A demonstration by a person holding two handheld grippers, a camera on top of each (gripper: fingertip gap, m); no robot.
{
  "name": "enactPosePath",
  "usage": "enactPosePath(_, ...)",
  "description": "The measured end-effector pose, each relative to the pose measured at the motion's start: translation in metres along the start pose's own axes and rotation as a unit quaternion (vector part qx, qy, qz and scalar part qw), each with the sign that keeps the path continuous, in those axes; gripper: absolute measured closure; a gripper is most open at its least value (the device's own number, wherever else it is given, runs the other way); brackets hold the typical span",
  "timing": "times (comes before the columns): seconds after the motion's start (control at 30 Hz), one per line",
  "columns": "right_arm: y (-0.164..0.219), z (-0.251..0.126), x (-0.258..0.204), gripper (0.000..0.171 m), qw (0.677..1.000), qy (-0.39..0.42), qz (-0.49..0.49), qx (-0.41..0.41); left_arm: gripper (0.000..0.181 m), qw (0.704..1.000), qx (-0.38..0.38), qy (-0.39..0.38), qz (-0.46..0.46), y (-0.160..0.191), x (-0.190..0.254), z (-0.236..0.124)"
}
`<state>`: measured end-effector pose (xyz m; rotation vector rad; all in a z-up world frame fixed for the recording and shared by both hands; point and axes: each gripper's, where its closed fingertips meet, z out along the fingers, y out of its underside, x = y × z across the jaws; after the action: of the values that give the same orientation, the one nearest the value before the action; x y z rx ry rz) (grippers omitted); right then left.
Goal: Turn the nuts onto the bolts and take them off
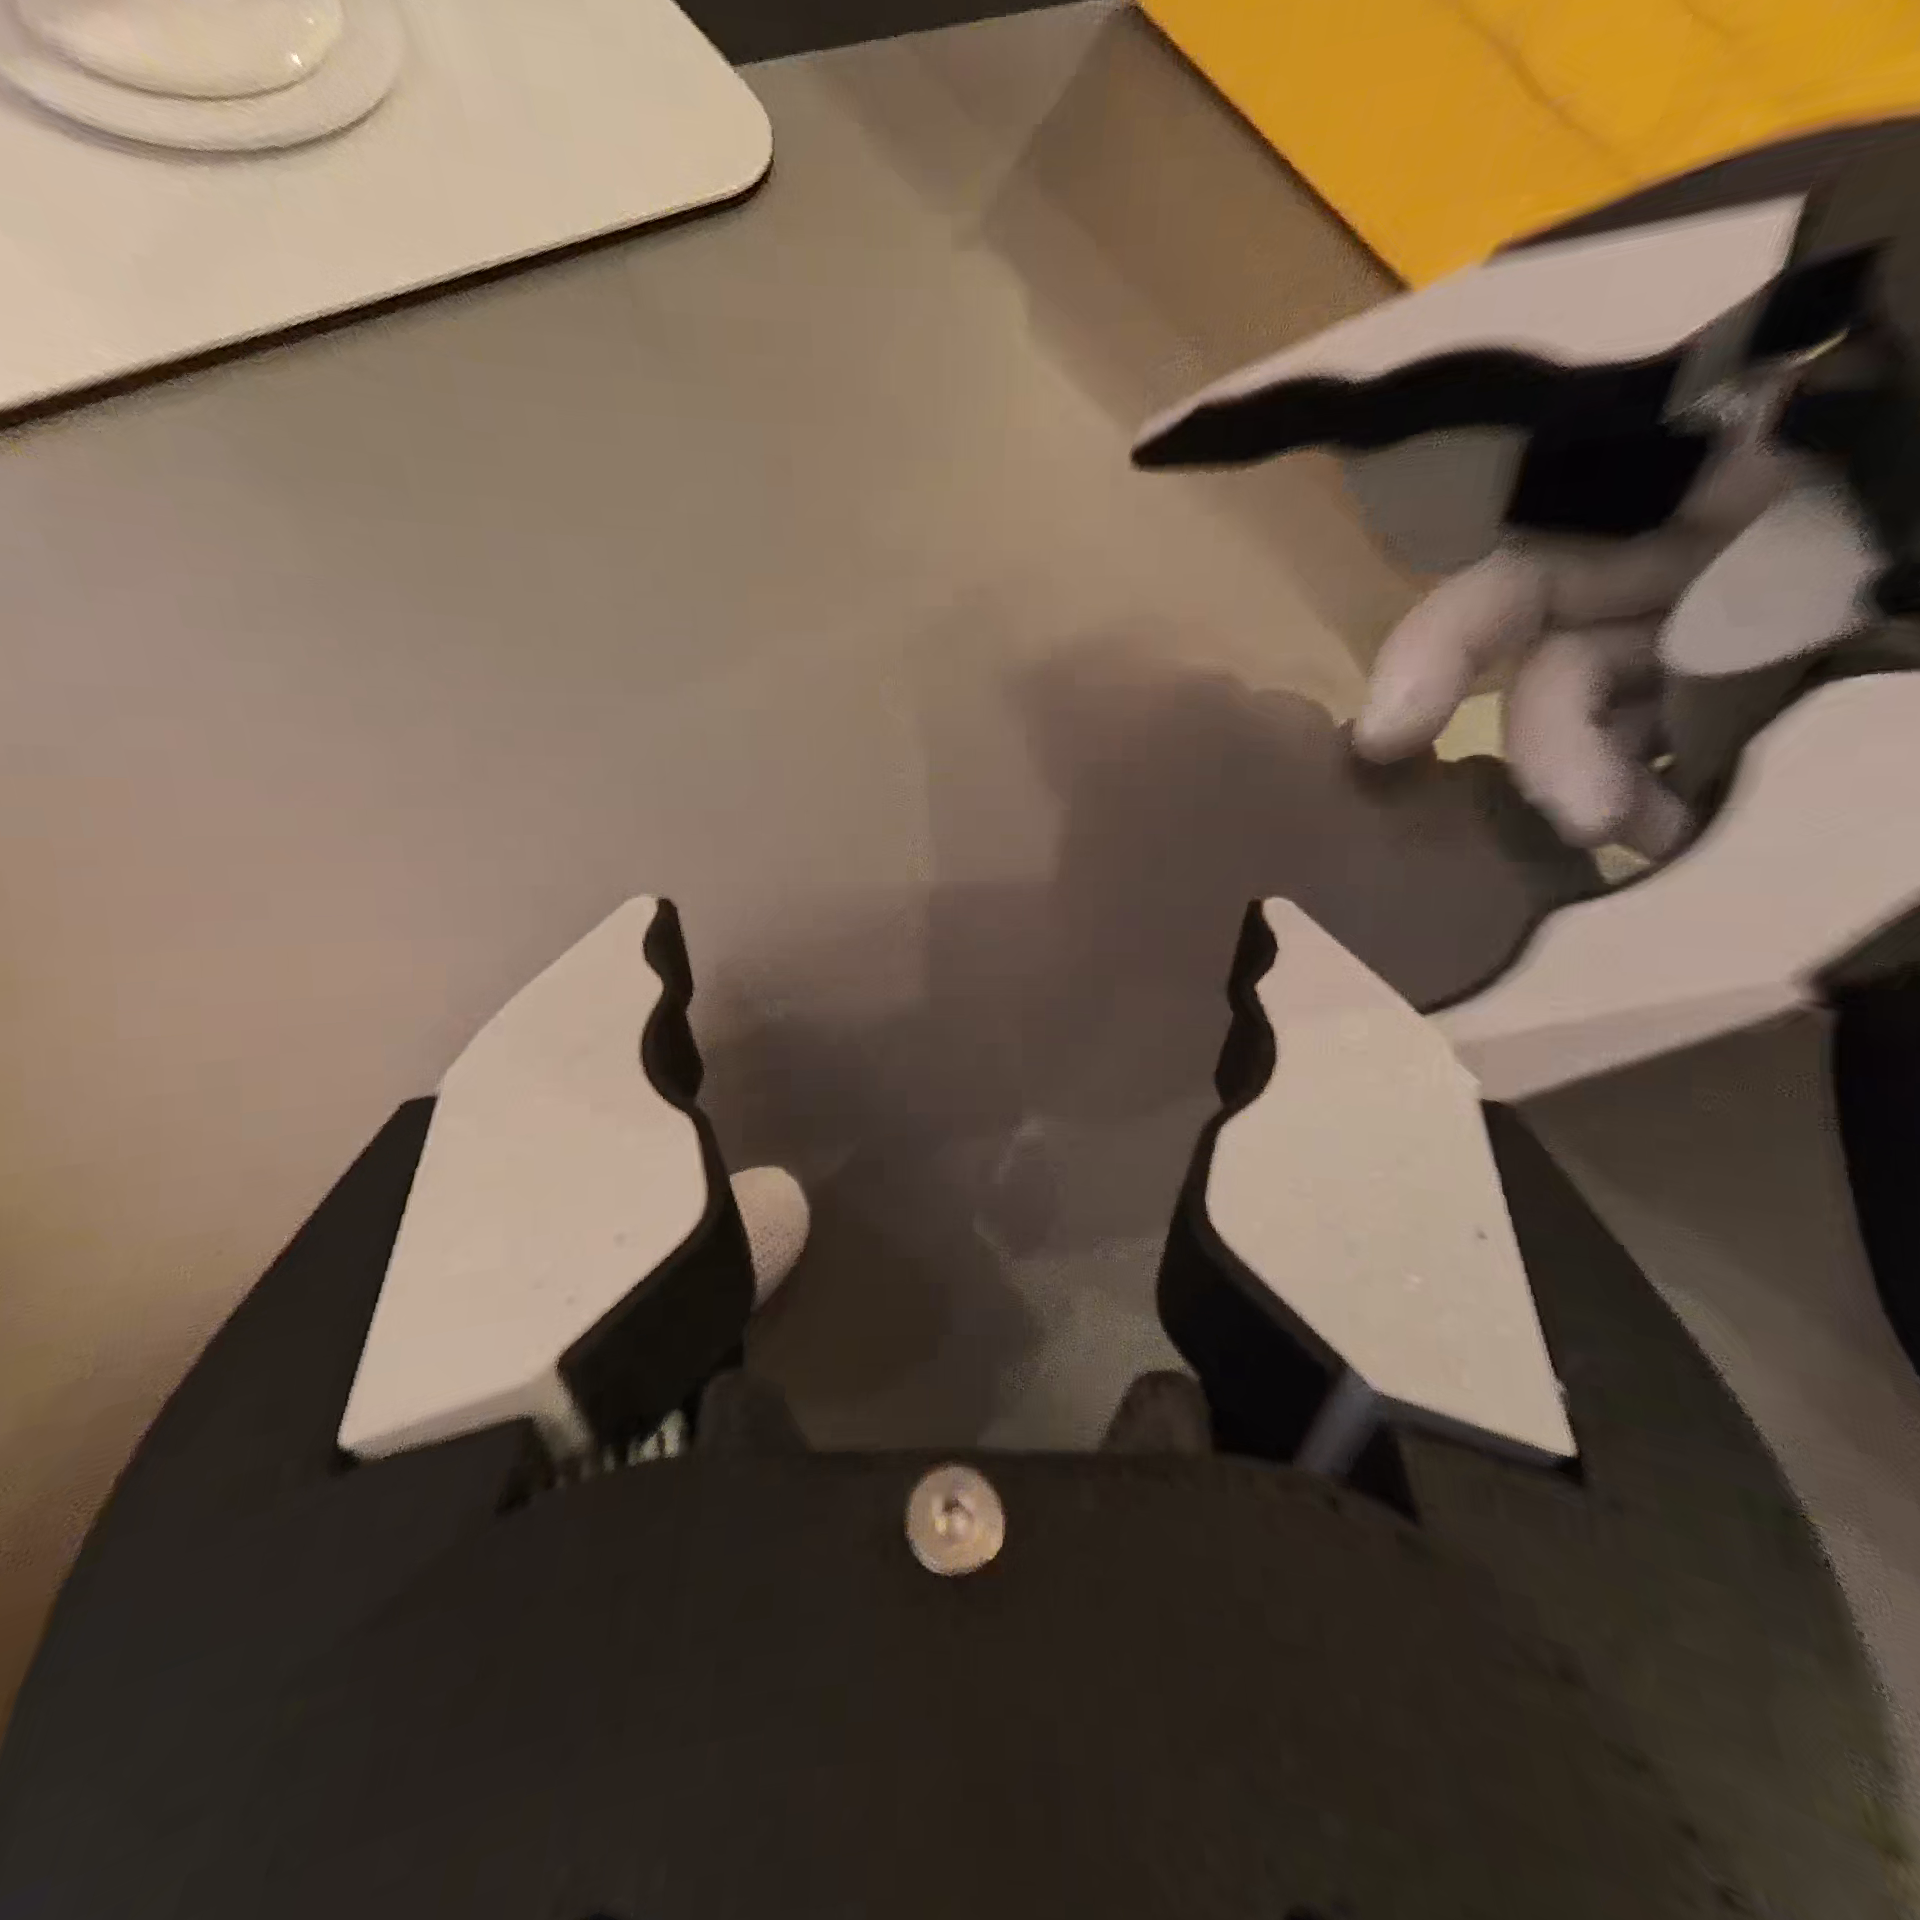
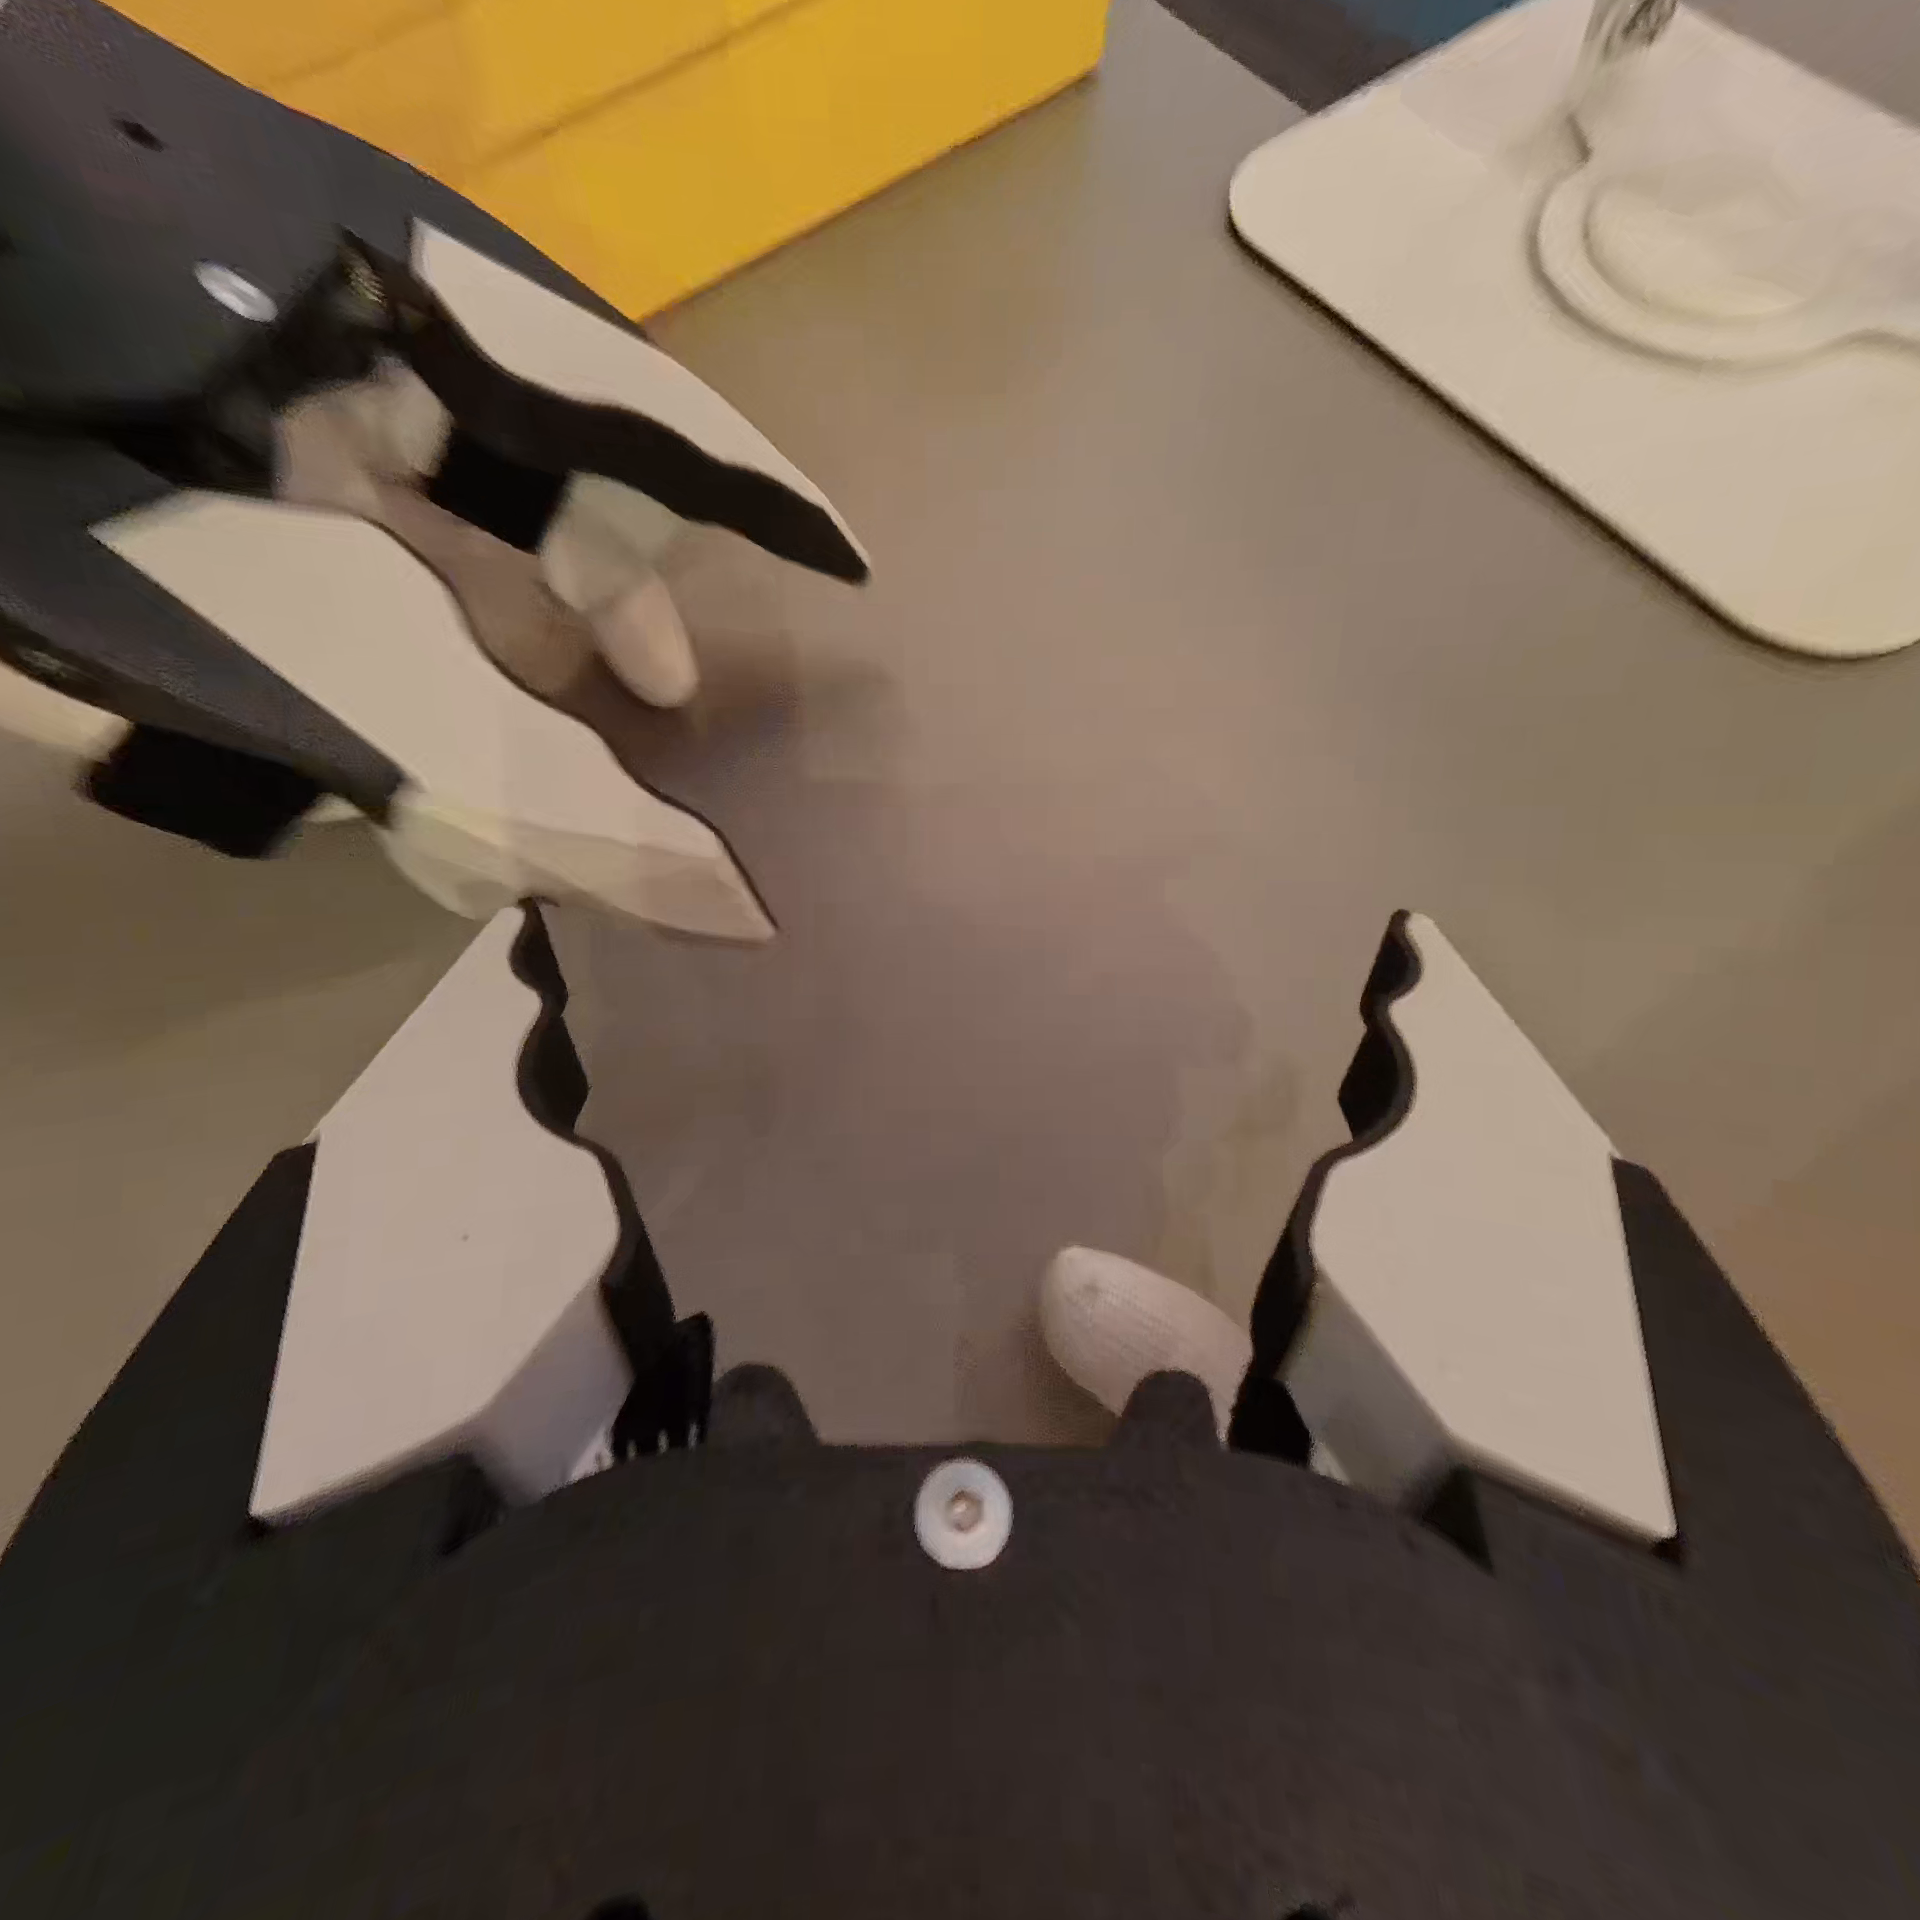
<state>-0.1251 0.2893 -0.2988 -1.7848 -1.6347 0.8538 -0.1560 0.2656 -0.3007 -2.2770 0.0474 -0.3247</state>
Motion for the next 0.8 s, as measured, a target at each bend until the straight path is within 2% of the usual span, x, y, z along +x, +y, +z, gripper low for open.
enactPosePath(0.03,0.01,0.007,0.005,0.025,1.0,0.007,0.005,-0.02,0.077,1.0,-0.001,0.01,0.007,0.0,0.001,-0.002)
enactPosePath(0.17,0.025,0.013,0.009,0.02,0.997,0.024,-0.019,-0.065,0.078,0.998,-0.02,0.022,0.058,0.008,0.003,-0.007)
enactPosePath(0.2,0.031,0.015,0.013,0.025,0.995,0.04,-0.036,-0.086,0.075,0.997,-0.028,0.023,0.064,0.014,0.002,-0.006)
enactPosePath(0.23,0.036,0.017,0.015,0.022,0.993,0.045,-0.033,-0.1,0.072,0.997,-0.028,0.019,0.07,0.017,0.0,-0.004)
enactPosePath(0.3,0.038,0.018,0.014,0.021,0.993,0.039,-0.021,-0.113,0.077,0.997,-0.023,0.013,0.078,0.018,-0.001,-0.004)
enactPosePath(0.37,0.041,0.018,0.016,0.012,0.992,0.036,-0.024,-0.123,0.077,0.996,-0.028,0.016,0.083,0.019,0.001,-0.003)
enactPosePath(0.53,0.041,0.018,0.015,0.011,0.994,0.038,-0.022,-0.1,0.075,0.996,-0.031,0.013,0.088,0.02,0.001,0.0)
enactPosePath(0.67,0.044,0.016,-0.002,0.012,0.994,0.018,-0.039,-0.104,0.077,0.996,-0.035,0.011,0.077,0.021,-0.002,0.002)
enactPosePath(0.8,0.043,0.012,-0.002,0.026,0.994,0.019,-0.041,-0.097,0.076,0.996,-0.038,0.009,0.084,0.022,-0.002,0.002)
